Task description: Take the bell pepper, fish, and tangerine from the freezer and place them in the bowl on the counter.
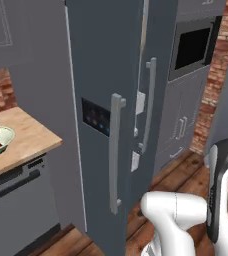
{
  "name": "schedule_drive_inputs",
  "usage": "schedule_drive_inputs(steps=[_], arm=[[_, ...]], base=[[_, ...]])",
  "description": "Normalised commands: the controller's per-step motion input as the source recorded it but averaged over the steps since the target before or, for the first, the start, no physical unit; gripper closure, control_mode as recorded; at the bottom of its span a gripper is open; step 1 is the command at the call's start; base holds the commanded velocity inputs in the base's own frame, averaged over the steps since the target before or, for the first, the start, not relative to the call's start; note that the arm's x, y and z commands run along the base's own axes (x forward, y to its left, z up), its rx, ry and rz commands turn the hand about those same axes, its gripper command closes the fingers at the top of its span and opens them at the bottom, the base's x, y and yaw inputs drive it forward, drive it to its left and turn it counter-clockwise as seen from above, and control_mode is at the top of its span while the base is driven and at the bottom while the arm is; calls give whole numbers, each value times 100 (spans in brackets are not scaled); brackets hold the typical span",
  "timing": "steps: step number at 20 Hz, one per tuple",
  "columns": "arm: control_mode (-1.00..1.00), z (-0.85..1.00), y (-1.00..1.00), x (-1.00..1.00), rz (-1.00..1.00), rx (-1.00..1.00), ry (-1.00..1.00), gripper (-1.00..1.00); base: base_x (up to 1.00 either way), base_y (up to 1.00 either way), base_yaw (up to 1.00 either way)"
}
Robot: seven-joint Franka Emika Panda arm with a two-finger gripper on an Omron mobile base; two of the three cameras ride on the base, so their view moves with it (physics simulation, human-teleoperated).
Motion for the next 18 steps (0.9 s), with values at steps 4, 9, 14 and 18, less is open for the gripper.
schedule_drive_inputs(steps=[4,9,14,18], arm=[[100,0,0,0,0,0,0,-100],[100,0,0,0,0,0,0,-100],[100,0,0,0,0,0,0,-100],[100,0,0,0,0,0,0,-100]], base=[[49,-88,-34],[100,-15,0],[100,-18,15],[66,-7,39]])
